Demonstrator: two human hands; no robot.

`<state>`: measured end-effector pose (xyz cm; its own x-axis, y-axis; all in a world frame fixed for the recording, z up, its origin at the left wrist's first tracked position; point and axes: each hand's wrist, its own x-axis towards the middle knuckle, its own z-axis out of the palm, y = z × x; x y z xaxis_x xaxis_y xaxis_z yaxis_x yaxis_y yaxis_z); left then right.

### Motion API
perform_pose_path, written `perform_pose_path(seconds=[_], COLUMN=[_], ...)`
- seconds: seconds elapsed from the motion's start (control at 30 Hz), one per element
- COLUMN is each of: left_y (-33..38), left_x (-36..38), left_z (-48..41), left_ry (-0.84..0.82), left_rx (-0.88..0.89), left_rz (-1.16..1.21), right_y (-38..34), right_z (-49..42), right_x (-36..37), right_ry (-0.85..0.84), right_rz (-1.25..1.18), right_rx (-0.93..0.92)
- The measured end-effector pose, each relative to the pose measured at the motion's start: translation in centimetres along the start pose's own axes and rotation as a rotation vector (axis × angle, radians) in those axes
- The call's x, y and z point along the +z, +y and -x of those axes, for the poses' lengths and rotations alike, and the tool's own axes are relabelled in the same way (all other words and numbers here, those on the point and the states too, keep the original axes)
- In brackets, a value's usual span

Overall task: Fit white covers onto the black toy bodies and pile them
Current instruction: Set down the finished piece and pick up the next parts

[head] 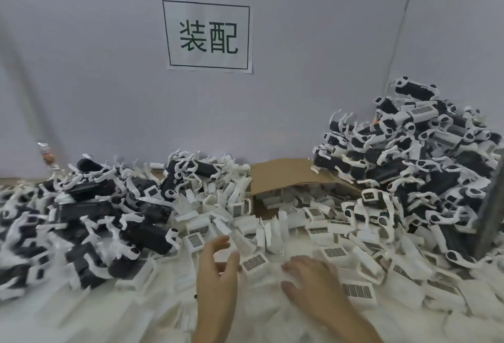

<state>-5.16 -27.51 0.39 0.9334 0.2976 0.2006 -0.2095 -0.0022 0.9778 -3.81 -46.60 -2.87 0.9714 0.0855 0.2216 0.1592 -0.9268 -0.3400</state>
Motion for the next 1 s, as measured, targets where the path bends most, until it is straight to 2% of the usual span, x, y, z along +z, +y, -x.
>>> perform_pose_path(seconds=[0.1,0.2,0.33,0.4,0.53,0.8,0.93,1.0], left_y=[0.3,0.3,-0.4,-0.6,-0.6,-1.7,-1.3,-1.3], left_x=[-1.5,-3.1,-5.1,-6.1,-7.0,-6.5,-6.3,-6.4], left_z=[-1.0,-2.2,-3.6,-4.3,-5.2,-5.5,-5.2,-5.3], left_ry=[0.132,0.302,0.474,0.509,0.414,0.296,0.146,0.153], left_rx=[-0.015,0.044,0.05,0.0,-0.085,-0.216,-0.309,-0.329], left_rz=[0.025,0.033,0.034,0.103,0.238,0.282,0.564,0.646], right_y=[-0.6,-0.5,-0.6,-0.6,-0.8,-1.6,-1.7,-1.6], right_z=[0.2,0.3,0.9,1.0,1.2,1.3,1.4,1.3], right_x=[-0.6,-1.0,-1.6,-1.7,-1.6,-1.4,-1.4,-1.1], right_ry=[0.049,0.098,-0.09,-0.143,-0.183,-0.178,-0.218,-0.211], right_rz=[-0.071,-0.173,-0.368,-0.379,-0.39,-0.415,-0.436,-0.449], right_rx=[0.001,0.001,-0.06,-0.093,-0.112,-0.126,-0.141,-0.138])
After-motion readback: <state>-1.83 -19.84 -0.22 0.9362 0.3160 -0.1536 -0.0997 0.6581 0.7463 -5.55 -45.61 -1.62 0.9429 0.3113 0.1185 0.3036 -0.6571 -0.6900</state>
